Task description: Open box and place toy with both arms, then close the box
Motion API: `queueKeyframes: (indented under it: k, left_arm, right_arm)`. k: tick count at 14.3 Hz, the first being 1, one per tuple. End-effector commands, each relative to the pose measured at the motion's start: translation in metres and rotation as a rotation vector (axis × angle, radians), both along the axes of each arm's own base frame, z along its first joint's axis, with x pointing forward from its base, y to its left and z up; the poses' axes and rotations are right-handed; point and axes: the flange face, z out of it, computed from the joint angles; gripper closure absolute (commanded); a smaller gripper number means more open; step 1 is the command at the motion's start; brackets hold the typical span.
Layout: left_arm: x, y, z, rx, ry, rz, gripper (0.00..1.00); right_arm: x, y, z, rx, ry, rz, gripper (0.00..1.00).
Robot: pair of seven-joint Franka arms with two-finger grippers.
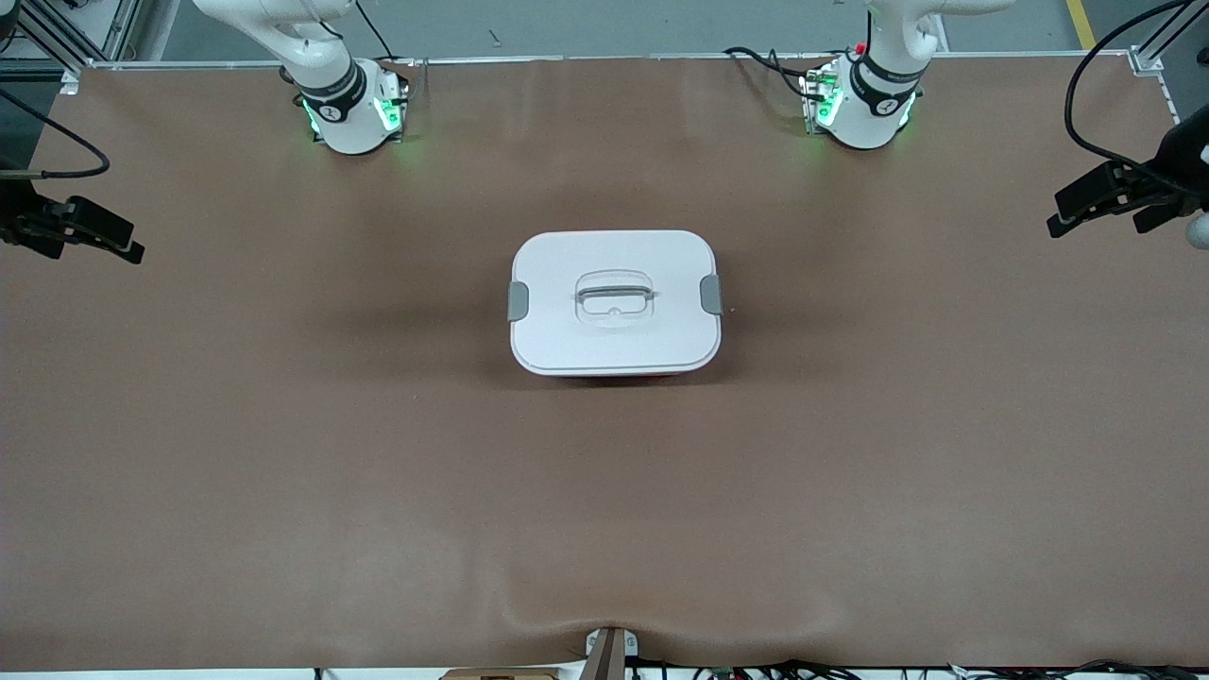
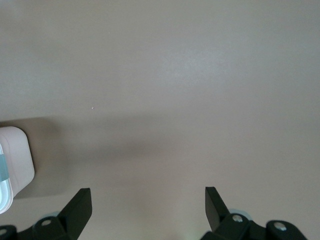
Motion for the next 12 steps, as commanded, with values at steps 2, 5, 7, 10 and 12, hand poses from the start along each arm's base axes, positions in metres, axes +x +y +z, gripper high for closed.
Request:
queueKeyframes:
  k: [2, 5, 7, 10, 12]
  left_arm:
    - [0.0034, -0.0046, 0.0008, 0.01, -0.01, 0.001, 0.0]
    - [0.0039, -0.0061, 0.0007, 0.012, -0.01, -0.001, 0.0]
    - [0.0038, -0.0072, 0.0007, 0.01, -0.01, -0.004, 0.0]
    - [0.0037, -0.0086, 0.0014, 0.012, -0.011, -0.007, 0.0]
    - [0.0037, -0.01, 0.0007, 0.007, -0.01, -0.007, 0.0]
  right_arm:
    - [-0.0043, 0.0016, 0.004, 0.004, 0.0, -0.007, 0.0]
    - [-0.0043, 0.0008, 0.004, 0.004, 0.0, -0.009, 0.0]
    - [-0.0044, -0.0001, 0.004, 0.004, 0.0, -0.01, 0.0]
    - [-0.0043, 0.0008, 0.004, 0.004, 0.0, -0.009, 0.0]
    - [-0.0044, -0.0009, 0.004, 0.004, 0.0, -0.012, 0.0]
